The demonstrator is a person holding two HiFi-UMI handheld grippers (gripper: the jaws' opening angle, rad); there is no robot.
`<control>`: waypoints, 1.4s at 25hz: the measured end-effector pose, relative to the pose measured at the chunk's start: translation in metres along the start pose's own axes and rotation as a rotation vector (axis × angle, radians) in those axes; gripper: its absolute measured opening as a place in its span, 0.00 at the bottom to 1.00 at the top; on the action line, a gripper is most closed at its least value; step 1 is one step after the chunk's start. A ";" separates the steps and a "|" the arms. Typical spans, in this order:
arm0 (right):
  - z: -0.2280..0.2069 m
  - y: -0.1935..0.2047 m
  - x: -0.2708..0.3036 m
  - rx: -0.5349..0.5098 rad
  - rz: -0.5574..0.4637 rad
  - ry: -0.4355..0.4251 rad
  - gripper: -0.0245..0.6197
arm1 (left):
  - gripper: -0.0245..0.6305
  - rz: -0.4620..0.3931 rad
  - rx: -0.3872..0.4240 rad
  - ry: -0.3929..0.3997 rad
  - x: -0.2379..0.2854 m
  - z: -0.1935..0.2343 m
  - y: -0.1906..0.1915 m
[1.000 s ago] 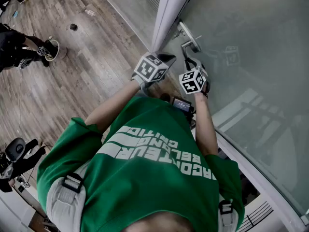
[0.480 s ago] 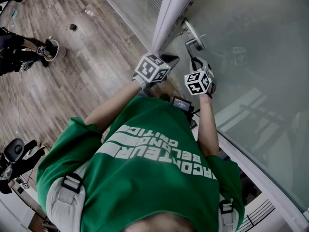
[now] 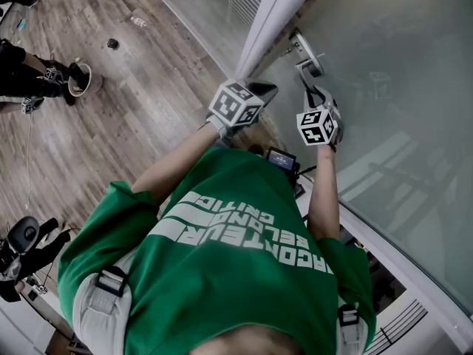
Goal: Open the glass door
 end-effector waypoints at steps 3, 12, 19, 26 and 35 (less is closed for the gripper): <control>-0.004 -0.001 0.006 0.023 0.012 0.005 0.15 | 0.06 -0.012 -0.004 0.006 -0.010 0.009 -0.001; -0.012 -0.003 0.011 0.091 0.029 0.007 0.16 | 0.06 -0.038 -0.011 0.053 -0.040 0.017 0.000; -0.031 0.003 0.007 0.100 0.044 -0.004 0.16 | 0.06 -0.042 -0.004 0.060 -0.045 0.010 -0.004; -0.043 0.010 0.013 0.130 0.044 0.025 0.16 | 0.06 -0.038 -0.010 0.037 -0.048 0.015 0.003; -0.069 0.010 0.023 0.201 0.041 0.022 0.17 | 0.06 -0.017 0.007 0.039 -0.040 0.010 -0.002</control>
Point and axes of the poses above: the fingertips, and each gripper's own axes: x forward along the fingers, z to its left, y out of its underside, the point moved 2 cm from there along -x, backward along the fingers, and after that the axes turned 1 degree about x, right-handed, at the moved point
